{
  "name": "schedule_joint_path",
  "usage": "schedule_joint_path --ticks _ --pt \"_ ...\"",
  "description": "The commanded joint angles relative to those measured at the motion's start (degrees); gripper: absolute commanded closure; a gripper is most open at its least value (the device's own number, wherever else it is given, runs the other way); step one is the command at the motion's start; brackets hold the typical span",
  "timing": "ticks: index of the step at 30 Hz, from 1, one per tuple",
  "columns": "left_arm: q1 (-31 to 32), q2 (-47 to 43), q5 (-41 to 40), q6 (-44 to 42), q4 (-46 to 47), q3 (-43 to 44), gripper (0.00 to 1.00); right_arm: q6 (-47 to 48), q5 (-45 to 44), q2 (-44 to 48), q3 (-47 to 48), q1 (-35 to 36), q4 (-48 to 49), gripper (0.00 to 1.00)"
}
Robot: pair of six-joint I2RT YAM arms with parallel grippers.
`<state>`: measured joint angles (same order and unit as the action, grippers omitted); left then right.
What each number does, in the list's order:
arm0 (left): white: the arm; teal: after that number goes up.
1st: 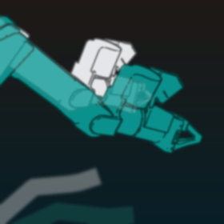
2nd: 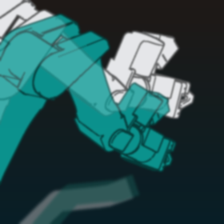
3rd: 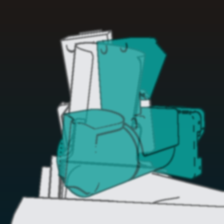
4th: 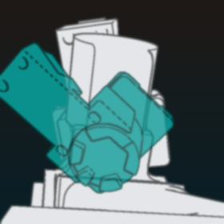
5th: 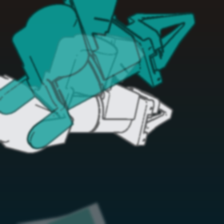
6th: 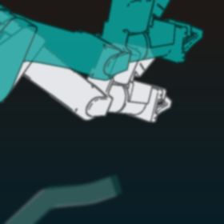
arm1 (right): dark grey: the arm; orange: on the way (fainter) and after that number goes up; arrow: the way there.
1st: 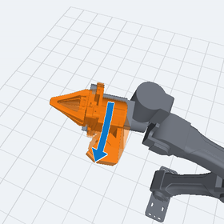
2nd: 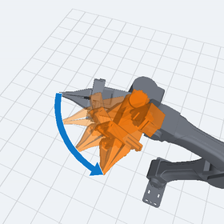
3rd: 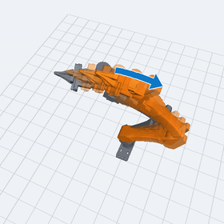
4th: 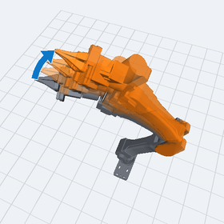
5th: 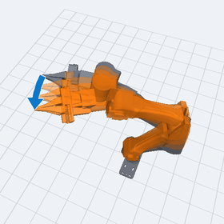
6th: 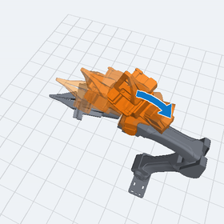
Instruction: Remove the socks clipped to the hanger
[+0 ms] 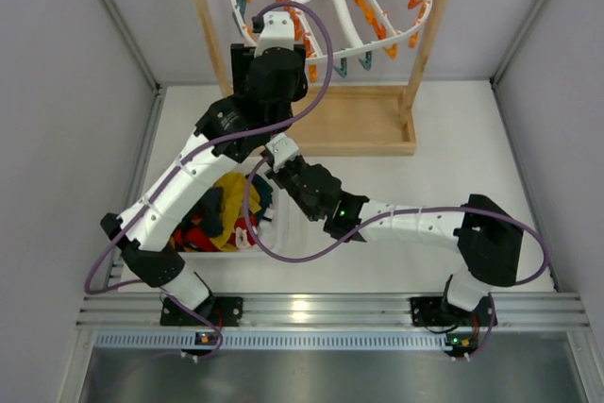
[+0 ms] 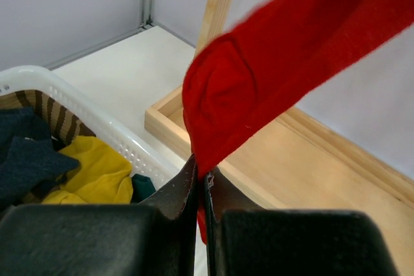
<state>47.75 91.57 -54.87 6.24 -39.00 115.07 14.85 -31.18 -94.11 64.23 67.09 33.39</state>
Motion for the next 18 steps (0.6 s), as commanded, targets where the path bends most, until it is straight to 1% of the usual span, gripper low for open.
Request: schedule_joint_path --ticks 1,8,10,12,13,15,16,18 --pt "-1.2 1.0 1.7 1.3 1.3 0.5 0.20 -0.2 0.5 -0.6 3.1 1.7 0.6 1.00" --pt "-1.3 3.7 3.0 0.9 1.3 2.4 0.22 0.3 1.0 -1.8 4.5 1.9 -0.4 1.00" --pt "-1.3 4.0 2.6 0.7 1.3 2.4 0.25 0.4 0.9 -2.3 4.7 2.1 -0.4 1.00" --pt "-1.3 4.1 2.6 0.6 1.3 2.4 0.30 0.4 1.1 -2.5 4.6 2.3 -0.3 1.00" --pt "-1.3 4.4 2.5 0.5 1.3 2.5 0.36 0.4 1.1 -2.6 4.5 2.3 -0.3 1.00" --pt "-1.4 4.7 2.5 0.4 1.3 3.1 0.40 0.3 1.2 -2.7 4.3 2.3 -0.3 1.00" --pt "-1.5 4.8 2.4 0.2 1.3 3.1 0.44 0.4 1.2 -2.8 4.2 2.4 -0.3 1.00" --pt "-1.5 5.1 2.5 -0.1 1.4 3.4 0.50 0.3 1.0 -3.0 3.8 2.4 -0.2 1.00"
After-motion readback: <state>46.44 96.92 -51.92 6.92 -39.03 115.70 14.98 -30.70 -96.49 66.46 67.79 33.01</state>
